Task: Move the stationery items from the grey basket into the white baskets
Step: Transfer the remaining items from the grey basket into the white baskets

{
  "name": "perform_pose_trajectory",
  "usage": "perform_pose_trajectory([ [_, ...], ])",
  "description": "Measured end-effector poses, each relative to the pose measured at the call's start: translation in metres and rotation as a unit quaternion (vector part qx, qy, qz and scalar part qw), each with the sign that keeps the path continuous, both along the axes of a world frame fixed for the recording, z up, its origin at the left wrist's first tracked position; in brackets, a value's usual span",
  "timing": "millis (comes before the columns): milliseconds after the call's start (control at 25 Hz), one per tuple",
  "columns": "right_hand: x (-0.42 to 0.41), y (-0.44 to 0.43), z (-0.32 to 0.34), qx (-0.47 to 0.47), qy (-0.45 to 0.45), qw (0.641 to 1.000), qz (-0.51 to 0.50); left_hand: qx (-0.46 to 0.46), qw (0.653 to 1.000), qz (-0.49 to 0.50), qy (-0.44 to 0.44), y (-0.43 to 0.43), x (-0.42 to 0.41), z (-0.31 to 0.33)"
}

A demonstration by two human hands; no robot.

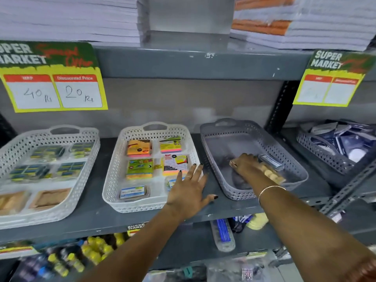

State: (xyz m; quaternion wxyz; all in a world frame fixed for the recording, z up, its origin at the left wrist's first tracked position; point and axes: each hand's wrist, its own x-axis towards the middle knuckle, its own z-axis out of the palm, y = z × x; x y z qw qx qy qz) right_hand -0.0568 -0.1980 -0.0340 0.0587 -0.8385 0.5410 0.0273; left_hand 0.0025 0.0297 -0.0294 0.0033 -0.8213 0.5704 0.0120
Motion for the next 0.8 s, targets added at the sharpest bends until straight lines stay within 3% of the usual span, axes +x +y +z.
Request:
perform_pose_trajectory([
  [280,-0.001,0.002,0.006,-0.026,-0.020,0.999,0.003,-0.005,1.000,0.002,-0.011,-0.001,-0.002,0.000],
  [520,0.022,0.016,0.057,-0.047,-0.075,0.995,0.044,-0.017,1.000,0.010,-0.016,0.004,-0.001,0.005],
  [800,0.112,0.096,0.095,-0.053,-0.138,0.971,0.189,-0.113,0.979,0.170,0.007,0.093,0.065,0.033],
])
